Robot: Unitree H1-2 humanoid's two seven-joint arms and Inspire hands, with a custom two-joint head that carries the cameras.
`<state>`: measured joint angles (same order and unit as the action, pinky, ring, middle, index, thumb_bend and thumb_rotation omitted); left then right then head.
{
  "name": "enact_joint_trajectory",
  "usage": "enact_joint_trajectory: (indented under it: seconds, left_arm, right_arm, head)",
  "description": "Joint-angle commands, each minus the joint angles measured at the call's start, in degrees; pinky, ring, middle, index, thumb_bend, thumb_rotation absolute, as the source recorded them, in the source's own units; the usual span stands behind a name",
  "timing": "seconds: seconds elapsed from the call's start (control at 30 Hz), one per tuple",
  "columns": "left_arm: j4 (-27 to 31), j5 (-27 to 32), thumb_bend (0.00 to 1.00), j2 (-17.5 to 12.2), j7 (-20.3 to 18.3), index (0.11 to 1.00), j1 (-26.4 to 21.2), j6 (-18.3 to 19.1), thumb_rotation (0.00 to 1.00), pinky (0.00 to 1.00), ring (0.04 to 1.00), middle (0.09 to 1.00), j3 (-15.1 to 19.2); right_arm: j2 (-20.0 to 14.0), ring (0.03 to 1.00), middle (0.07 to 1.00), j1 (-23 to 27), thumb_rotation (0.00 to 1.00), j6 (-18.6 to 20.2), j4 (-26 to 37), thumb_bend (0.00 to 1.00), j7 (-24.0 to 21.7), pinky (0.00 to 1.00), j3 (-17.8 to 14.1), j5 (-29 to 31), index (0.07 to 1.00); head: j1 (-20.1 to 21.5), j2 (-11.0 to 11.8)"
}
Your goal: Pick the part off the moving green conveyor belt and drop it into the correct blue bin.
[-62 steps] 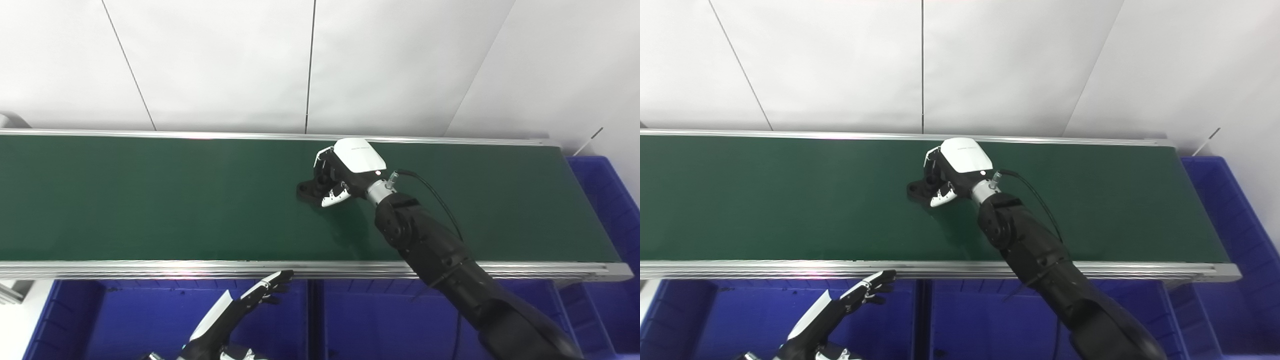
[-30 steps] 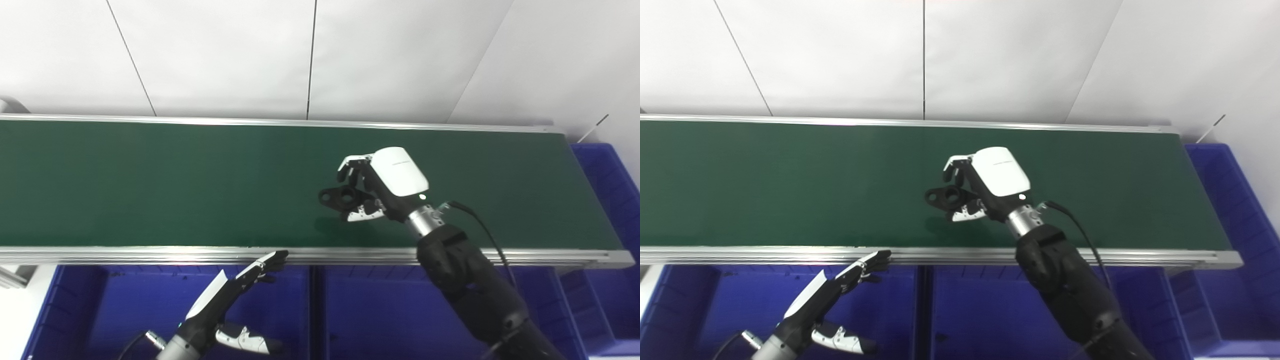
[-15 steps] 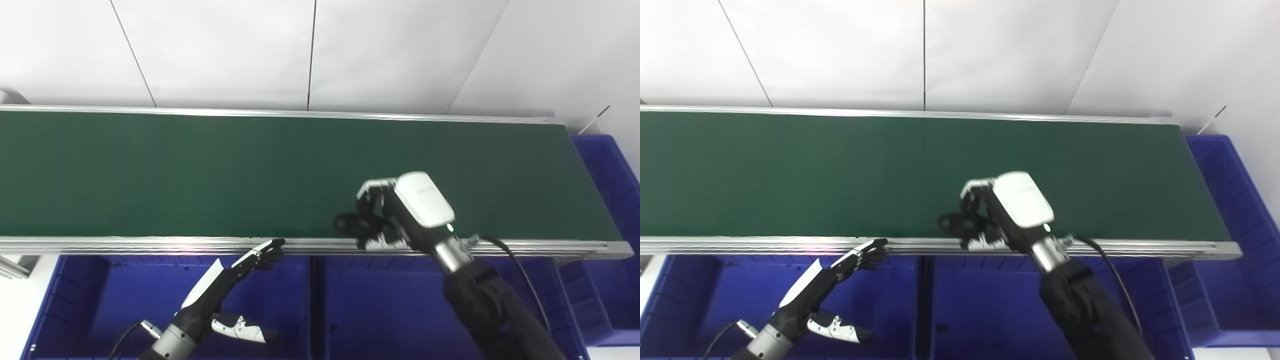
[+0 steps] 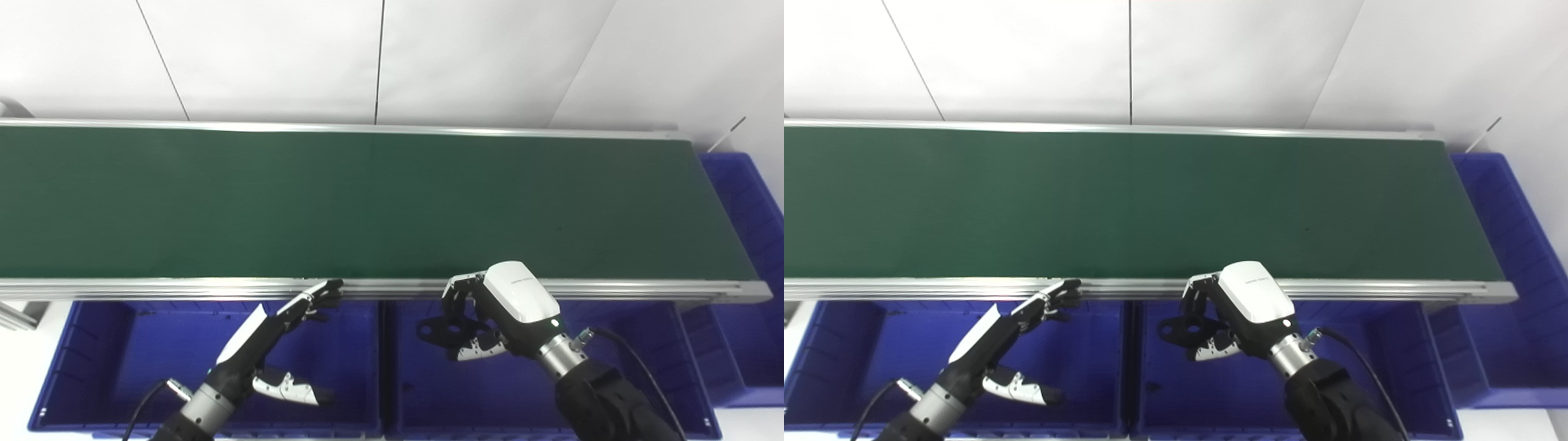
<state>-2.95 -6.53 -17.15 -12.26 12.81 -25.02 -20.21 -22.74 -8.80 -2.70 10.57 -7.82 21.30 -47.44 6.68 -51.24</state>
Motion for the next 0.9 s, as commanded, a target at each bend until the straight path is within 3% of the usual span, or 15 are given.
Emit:
enact_joint_trajectory:
  seconds: [0.0, 0.23, 0.27, 0.3, 0.33, 0.4, 0.47, 0.57, 0.67, 0.8, 0.87]
  left_arm:
    - [1.9, 0.5, 0.88, -0.4, -0.6, 0.904, -0.3, -1.8, 0.48, 0.77, 0.85, 0.888, 0.6]
    - [2.2, 0.2, 0.87, -0.5, -0.8, 0.905, -0.2, -1.8, 0.48, 0.76, 0.845, 0.886, 0.9]
    - [2.2, 0.3, 0.88, -0.6, -0.9, 0.906, -0.1, -1.8, 0.48, 0.76, 0.845, 0.89, 1.0]
    - [2.3, 0.5, 0.88, -0.6, -1.0, 0.905, -0.1, -1.8, 0.48, 0.76, 0.845, 0.89, 1.0]
    - [2.4, 0.6, 0.88, -0.6, -1.2, 0.905, 0.0, -1.8, 0.49, 0.75, 0.844, 0.89, 1.1]
    - [2.5, 0.5, 0.87, -0.5, -1.4, 0.905, 0.1, -1.8, 0.49, 0.75, 0.843, 0.889, 1.2]
    - [2.8, 0.1, 0.87, -0.5, -1.4, 0.907, 0.3, -1.8, 0.48, 0.75, 0.842, 0.888, 1.4]
    - [3.0, 0.1, 0.87, -0.5, -1.6, 0.909, 0.4, -1.8, 0.47, 0.74, 0.833, 0.885, 1.6]
    - [3.0, 0.5, 0.87, -0.5, -2.0, 0.907, 0.5, -1.7, 0.47, 0.74, 0.832, 0.884, 1.7]
    - [3.1, 0.5, 0.87, -0.6, -2.3, 0.905, 0.9, -1.6, 0.47, 0.74, 0.838, 0.888, 2.0]
    - [3.1, 0.6, 0.87, -0.7, -2.5, 0.909, 1.1, -1.7, 0.47, 0.76, 0.843, 0.888, 2.2]
  right_arm:
    - [0.0, 0.278, 0.472, 1.3, 0.0, 0.7, -0.7, 0.53, -1.4, 0.22, 0.2, -0.6, 0.487]
    - [0.9, 0.312, 0.475, 3.1, 0.0, 2.7, -4.8, 0.53, -5.7, 0.23, 1.3, -3.0, 0.491]
    - [0.9, 0.437, 0.46, 3.2, 0.01, 3.3, -4.5, 0.52, -7.3, 0.34, 1.3, -2.8, 0.514]
    - [0.6, 0.601, 0.638, 3.4, 0.35, 3.9, -4.0, 0.64, -9.1, 0.5, 1.5, -2.8, 0.652]
    - [0.3, 0.673, 0.707, 3.6, 0.51, 4.8, -3.2, 0.7, -11.3, 0.58, 1.8, -3.0, 0.709]
    - [-0.2, 0.789, 0.799, 3.7, 0.74, 5.5, -1.9, 0.8, -14.1, 0.76, 2.1, -3.1, 0.794]
    - [-0.5, 0.823, 0.827, 3.2, 0.81, 5.5, -0.4, 0.84, -15.1, 0.83, 2.0, -3.0, 0.82]
    - [-0.9, 0.868, 0.877, 1.1, 0.88, 4.5, 2.0, 0.91, -13.7, 0.9, 0.9, -2.7, 0.859]
    - [-0.7, 0.898, 0.905, -1.3, 0.88, 4.3, 4.9, 0.94, -12.3, 0.92, -0.5, -2.3, 0.872]
    - [0.1, 0.887, 0.903, -4.2, 0.86, 3.7, 7.7, 0.95, -10.3, 0.89, -2.4, -0.9, 0.873]
    - [1.7, 0.848, 0.869, -7.0, 0.83, 2.2, 9.6, 0.95, -6.3, 0.83, -4.2, 1.5, 0.855]
  head:
    - [0.1, -0.1]
    - [0.0, -0.7]
    - [0.1, -0.8]
    - [0.1, -0.8]
    - [0.0, -0.9]
    - [0.0, -1.0]
    - [-0.1, -1.0]
    - [-0.2, -1.2]
    - [0.0, -1.2]
    - [0.1, -1.0]
    - [0.0, -1.0]
